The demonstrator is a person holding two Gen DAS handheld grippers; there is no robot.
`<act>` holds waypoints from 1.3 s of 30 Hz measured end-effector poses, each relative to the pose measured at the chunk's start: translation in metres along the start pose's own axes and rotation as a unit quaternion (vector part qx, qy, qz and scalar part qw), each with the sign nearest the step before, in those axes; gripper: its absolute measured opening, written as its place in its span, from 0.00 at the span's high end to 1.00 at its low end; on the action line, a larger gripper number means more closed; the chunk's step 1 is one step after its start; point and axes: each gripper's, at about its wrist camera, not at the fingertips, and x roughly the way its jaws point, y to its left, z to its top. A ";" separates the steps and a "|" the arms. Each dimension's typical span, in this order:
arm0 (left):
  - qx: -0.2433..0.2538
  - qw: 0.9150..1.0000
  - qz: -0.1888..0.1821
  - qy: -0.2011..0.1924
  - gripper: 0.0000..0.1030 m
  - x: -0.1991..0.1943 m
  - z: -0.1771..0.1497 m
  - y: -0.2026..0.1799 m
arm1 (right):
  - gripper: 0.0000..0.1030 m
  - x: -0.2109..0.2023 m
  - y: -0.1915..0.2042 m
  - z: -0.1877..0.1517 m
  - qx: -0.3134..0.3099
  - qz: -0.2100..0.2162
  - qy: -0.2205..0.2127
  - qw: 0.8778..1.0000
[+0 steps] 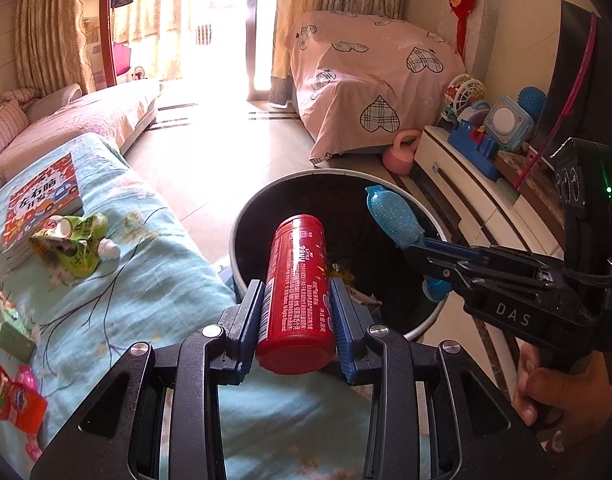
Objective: Collect trash
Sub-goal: 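Carry the red can and blue brush over the bin and open both grippers, then grasp the white mesh scrubber with left gripper while right grasps red snack bag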
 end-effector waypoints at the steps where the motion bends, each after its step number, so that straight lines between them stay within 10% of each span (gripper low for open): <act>1: -0.001 1.000 -0.001 0.002 0.69 0.002 0.002 -0.001 | 0.80 0.002 -0.001 0.002 0.000 -0.001 0.002 1.000; 14: 0.001 1.000 -0.008 0.025 0.69 0.030 0.017 -0.003 | 0.80 0.020 -0.014 0.015 -0.006 -0.018 0.017 1.000; 19: -0.018 0.999 -0.014 0.023 0.47 0.025 0.016 0.002 | 0.75 0.019 -0.016 0.017 -0.001 -0.023 0.020 1.000; 26: -0.047 0.999 -0.011 0.006 0.37 -0.009 -0.016 0.025 | 0.53 0.000 -0.011 0.011 0.015 -0.007 -0.003 1.000; 31: -0.092 0.996 0.002 0.009 0.36 -0.034 -0.053 0.056 | 0.20 -0.011 0.013 0.002 0.013 0.020 -0.014 1.000; 39: -0.158 0.986 0.048 -0.003 0.36 -0.083 -0.104 0.111 | 0.12 -0.010 0.074 -0.022 -0.007 0.074 0.001 0.997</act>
